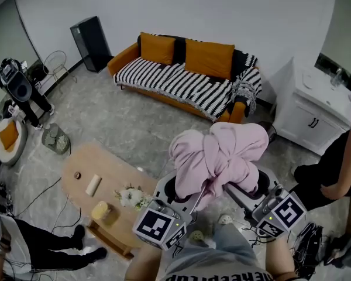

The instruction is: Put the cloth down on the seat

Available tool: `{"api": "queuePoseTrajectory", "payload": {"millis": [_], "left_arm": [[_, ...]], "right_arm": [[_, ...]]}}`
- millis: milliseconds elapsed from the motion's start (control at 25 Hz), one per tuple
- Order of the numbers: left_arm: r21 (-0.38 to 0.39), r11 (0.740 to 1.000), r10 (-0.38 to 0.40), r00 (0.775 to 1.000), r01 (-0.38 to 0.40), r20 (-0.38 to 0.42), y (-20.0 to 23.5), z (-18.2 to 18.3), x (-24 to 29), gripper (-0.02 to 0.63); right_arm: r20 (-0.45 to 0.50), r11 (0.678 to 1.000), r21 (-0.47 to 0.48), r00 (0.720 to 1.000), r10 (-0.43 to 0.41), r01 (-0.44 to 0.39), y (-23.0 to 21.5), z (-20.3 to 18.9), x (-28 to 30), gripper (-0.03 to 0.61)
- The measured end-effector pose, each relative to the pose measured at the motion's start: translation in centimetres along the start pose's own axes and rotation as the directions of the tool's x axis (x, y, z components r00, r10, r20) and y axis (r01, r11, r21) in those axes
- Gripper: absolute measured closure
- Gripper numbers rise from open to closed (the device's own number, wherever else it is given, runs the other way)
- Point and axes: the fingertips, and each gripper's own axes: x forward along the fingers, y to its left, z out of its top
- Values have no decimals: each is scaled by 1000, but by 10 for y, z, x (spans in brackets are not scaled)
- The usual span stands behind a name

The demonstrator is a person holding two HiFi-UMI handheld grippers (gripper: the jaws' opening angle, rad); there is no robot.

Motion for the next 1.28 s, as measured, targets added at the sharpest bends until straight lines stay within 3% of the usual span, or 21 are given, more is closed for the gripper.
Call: {"api": "queuePoseTrajectory", "payload": {"millis": [360, 760, 1120, 1280], "left_arm": [[-4, 1000, 18, 999, -18, -42, 24, -10, 77, 403], [-16, 997, 78, 996, -78, -38, 47, 1, 195, 403], [-6, 986, 165, 986, -165, -32, 53, -1, 280, 403], [11, 980, 201, 979, -200, -41, 63, 0, 296, 403]], "right_arm": [[-26, 999, 29, 999, 27, -27, -81, -11, 21, 304], [-29, 997, 17, 997, 78, -78, -202, 6, 46, 304], [-16, 989, 23, 989, 150, -149, -292, 7, 55, 304], [-5, 982, 33, 983, 184, -184, -310, 7, 66, 304]]}}
